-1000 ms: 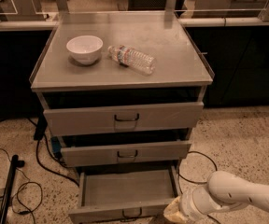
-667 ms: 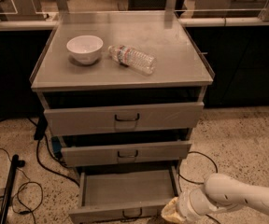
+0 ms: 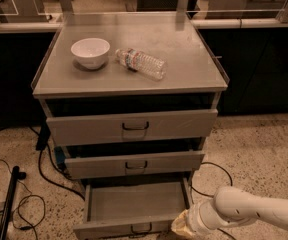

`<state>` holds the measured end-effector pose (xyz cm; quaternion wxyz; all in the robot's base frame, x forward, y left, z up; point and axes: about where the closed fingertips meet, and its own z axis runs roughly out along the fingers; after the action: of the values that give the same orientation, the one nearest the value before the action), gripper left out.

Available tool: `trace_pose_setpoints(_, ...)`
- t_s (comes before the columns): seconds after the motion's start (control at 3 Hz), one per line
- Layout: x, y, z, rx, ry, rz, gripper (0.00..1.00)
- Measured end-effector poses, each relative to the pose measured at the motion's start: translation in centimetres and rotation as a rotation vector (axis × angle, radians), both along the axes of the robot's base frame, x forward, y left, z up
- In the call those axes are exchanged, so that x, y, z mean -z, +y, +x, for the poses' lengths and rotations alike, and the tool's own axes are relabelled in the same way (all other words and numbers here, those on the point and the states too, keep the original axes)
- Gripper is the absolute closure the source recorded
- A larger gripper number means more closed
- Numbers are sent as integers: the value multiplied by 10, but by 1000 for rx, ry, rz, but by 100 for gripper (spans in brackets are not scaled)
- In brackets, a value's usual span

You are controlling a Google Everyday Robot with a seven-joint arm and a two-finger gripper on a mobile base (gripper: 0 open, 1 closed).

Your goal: Close bottom drawer

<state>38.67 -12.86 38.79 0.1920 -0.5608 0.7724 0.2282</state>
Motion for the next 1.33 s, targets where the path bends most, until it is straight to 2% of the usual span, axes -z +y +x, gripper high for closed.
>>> trace_pose_setpoints(0.33, 29, -10, 12, 71, 18, -11, 100)
trace_pose_setpoints(0.67, 63, -15, 24, 116, 20, -10, 100)
trace_pose_setpoints(1.0, 100, -15, 30, 123, 17, 10, 100)
trace_pose_setpoints(1.33, 131, -3, 30, 69, 4, 40, 100)
